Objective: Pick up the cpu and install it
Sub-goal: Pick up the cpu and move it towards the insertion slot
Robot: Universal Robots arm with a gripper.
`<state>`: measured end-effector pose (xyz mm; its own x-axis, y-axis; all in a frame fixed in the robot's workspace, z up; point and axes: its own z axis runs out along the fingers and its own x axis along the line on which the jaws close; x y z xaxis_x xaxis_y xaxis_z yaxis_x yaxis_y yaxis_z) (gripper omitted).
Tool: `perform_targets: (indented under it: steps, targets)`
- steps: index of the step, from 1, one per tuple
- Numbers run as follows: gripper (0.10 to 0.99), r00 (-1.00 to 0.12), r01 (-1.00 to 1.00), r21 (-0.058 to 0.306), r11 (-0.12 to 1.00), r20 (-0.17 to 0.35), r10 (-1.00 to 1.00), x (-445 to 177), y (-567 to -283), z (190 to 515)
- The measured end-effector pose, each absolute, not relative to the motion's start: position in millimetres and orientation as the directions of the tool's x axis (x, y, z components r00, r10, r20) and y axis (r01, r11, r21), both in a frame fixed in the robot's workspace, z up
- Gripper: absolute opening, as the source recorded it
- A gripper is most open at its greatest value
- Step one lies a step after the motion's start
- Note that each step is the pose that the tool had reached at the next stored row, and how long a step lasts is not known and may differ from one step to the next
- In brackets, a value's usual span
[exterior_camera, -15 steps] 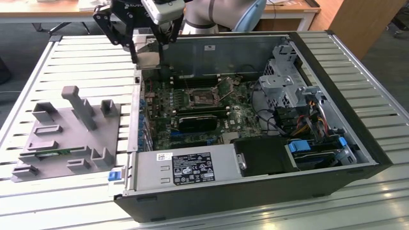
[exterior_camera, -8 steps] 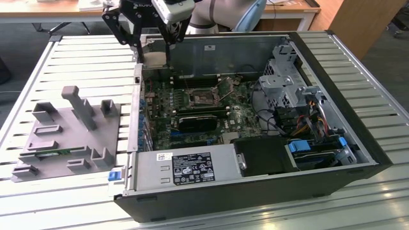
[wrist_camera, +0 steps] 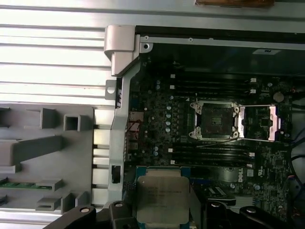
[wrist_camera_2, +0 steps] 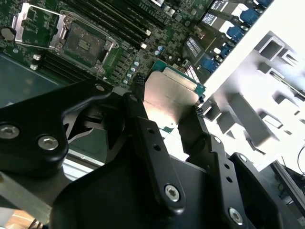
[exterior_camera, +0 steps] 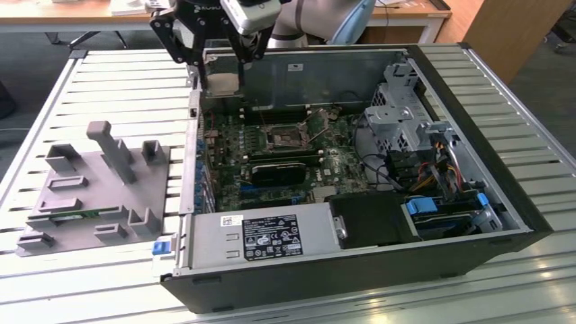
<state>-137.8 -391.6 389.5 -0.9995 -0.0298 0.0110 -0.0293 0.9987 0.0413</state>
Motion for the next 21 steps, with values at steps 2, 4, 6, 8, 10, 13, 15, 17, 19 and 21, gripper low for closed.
perform_targets:
  steps: [2, 4, 6, 8, 10, 13, 15, 17, 19, 21]
  targets:
    - [0.533, -0.999, -0.029, 0.041, 0.999, 0.011, -0.030, -136, -392, 389]
    - [0.533, -0.999, -0.029, 0.041, 0.999, 0.011, -0.030, -134, -392, 389]
    - [0.533, -0.999, -0.029, 0.041, 0.999, 0.011, -0.030, -133, -392, 389]
    - [0.533, -0.999, -0.029, 0.041, 0.999, 0.011, -0.030, -131, -391, 389]
    - [0.533, -0.999, -0.029, 0.041, 0.999, 0.011, -0.030, -129, -391, 389]
    - [0.533, -0.999, -0.029, 0.041, 0.999, 0.011, -0.030, -126, -391, 389]
    - [0.533, -0.999, -0.029, 0.041, 0.999, 0.011, -0.030, -123, -390, 388]
    - [0.533, -0.999, -0.029, 0.041, 0.999, 0.011, -0.030, -119, -389, 388]
    - [0.533, -0.999, -0.029, 0.041, 0.999, 0.011, -0.030, -115, -386, 388]
    - [0.533, -0.999, -0.029, 0.041, 0.999, 0.011, -0.030, -111, -382, 387]
